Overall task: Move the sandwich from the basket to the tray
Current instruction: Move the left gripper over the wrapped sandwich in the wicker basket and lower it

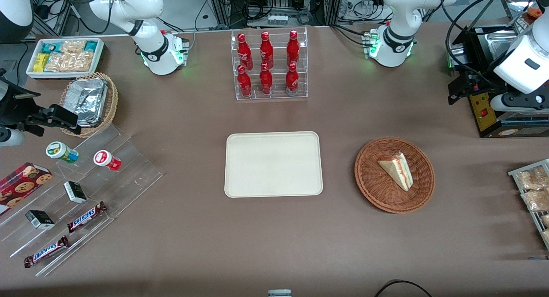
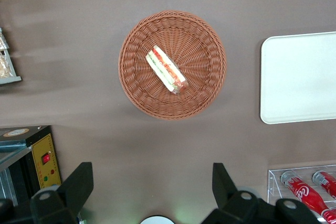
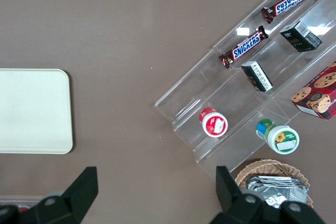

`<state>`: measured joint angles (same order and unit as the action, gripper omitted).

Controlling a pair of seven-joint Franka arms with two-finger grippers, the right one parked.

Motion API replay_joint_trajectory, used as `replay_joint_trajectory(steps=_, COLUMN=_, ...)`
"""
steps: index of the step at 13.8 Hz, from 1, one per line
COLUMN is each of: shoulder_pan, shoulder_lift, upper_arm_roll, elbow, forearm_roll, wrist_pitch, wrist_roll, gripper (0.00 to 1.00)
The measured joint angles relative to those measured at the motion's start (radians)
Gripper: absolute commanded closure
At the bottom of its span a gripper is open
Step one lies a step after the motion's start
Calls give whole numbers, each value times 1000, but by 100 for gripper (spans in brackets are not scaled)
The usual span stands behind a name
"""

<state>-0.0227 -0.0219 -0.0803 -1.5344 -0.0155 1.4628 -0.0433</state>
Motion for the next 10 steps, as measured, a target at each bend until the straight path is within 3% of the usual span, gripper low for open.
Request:
replay_joint_trajectory(steps=6, shoulder_pan=1, shoulder_lift=13, upper_arm_roll=9, elbow=-19, forearm_roll=1, wrist_pitch=3, wrist_roll=0, gripper=0)
replay_joint_trajectory(steps=10, shoulder_pan=23, shoulder_lift=37, upper_arm_roll=38, elbow=-114, forearm_roll=2, wrist_pitch=117, wrist_roll=4, gripper=0)
